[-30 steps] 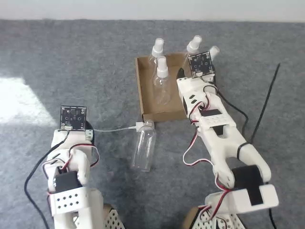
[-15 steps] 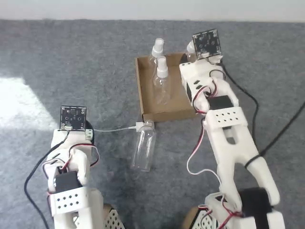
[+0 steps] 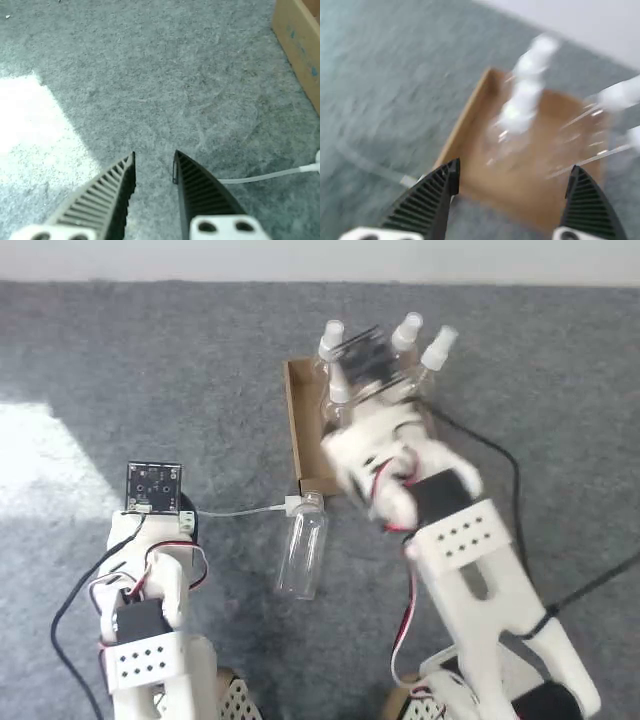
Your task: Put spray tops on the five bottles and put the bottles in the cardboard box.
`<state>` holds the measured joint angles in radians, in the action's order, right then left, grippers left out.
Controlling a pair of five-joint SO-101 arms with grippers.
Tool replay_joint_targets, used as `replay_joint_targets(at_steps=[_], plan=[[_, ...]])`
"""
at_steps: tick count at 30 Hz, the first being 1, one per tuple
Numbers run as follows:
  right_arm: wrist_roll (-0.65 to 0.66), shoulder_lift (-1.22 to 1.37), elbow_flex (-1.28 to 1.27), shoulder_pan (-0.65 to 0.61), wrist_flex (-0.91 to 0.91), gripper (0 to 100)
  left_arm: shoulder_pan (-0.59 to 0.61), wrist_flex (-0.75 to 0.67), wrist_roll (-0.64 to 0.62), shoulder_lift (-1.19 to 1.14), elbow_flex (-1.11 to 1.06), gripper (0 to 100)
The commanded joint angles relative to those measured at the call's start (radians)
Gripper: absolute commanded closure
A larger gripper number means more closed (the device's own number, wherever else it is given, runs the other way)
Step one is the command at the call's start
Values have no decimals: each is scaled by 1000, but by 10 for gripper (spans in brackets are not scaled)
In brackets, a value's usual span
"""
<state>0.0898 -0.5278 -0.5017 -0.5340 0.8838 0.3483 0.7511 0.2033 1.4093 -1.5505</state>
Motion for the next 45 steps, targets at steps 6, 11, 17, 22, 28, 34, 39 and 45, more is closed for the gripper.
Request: replay_joint_targets(at_steps=[6, 11, 17, 22, 28, 34, 39, 45], plan=[[-267, -48, -98, -317, 107, 713, 75, 58, 18, -11, 136, 889], [-370, -47, -192, -374, 28, 713, 146, 124, 117, -127, 297, 887], [-376, 2, -215, -394, 5, 712, 193, 157, 129, -456, 567, 887], [-497, 125, -212, -400, 2, 710, 193, 157, 130, -674, 728, 887], [-640, 219, -212, -398, -51, 712, 193, 157, 130, -816, 825, 887], [-720, 300, -212, -398, -74, 713, 186, 150, 130, -859, 837, 887], [-720, 351, -212, -395, -68, 714, 186, 150, 130, -859, 837, 887], [-713, 341, -212, -392, -67, 890, 186, 152, 130, -859, 837, 887]])
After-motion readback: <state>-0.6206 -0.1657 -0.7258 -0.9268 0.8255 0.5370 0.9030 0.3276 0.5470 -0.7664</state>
